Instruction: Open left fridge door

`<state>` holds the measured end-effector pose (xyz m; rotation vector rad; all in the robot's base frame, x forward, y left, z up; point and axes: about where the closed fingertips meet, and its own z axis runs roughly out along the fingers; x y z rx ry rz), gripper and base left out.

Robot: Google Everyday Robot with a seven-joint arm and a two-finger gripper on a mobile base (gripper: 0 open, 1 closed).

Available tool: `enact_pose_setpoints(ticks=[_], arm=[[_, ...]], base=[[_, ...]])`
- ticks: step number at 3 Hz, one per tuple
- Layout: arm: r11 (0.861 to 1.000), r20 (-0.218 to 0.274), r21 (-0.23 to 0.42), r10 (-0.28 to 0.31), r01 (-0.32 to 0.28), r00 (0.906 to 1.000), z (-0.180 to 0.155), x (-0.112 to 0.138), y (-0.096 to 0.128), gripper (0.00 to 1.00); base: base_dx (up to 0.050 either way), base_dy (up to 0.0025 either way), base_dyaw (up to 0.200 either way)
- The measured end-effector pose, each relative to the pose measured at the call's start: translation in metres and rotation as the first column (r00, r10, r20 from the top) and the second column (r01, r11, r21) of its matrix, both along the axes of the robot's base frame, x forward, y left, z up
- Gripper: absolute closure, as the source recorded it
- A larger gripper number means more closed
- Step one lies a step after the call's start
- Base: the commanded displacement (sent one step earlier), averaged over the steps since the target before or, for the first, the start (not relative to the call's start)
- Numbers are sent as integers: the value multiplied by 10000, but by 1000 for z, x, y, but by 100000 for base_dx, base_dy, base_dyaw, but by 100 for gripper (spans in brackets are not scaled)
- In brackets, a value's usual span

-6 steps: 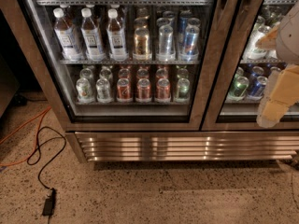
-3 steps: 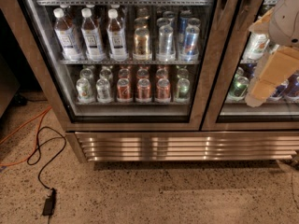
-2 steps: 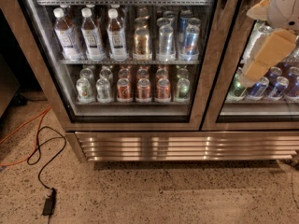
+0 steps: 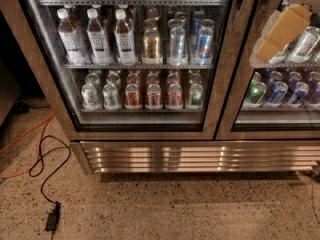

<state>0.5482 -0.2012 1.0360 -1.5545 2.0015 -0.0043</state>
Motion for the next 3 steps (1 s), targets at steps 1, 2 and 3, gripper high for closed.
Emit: enact_pose_setpoints(ticks=[1, 2, 3], arm=[[9982, -34, 409, -441, 442, 9990, -5, 20, -3, 0], [9905, 12, 765, -1145, 1141, 9934, -11, 40, -15, 0], [9818, -162, 902, -1661, 1669, 9860, -21, 53, -23, 0]], base=[[0, 0, 0], [0, 0, 0], [0, 0, 0]])
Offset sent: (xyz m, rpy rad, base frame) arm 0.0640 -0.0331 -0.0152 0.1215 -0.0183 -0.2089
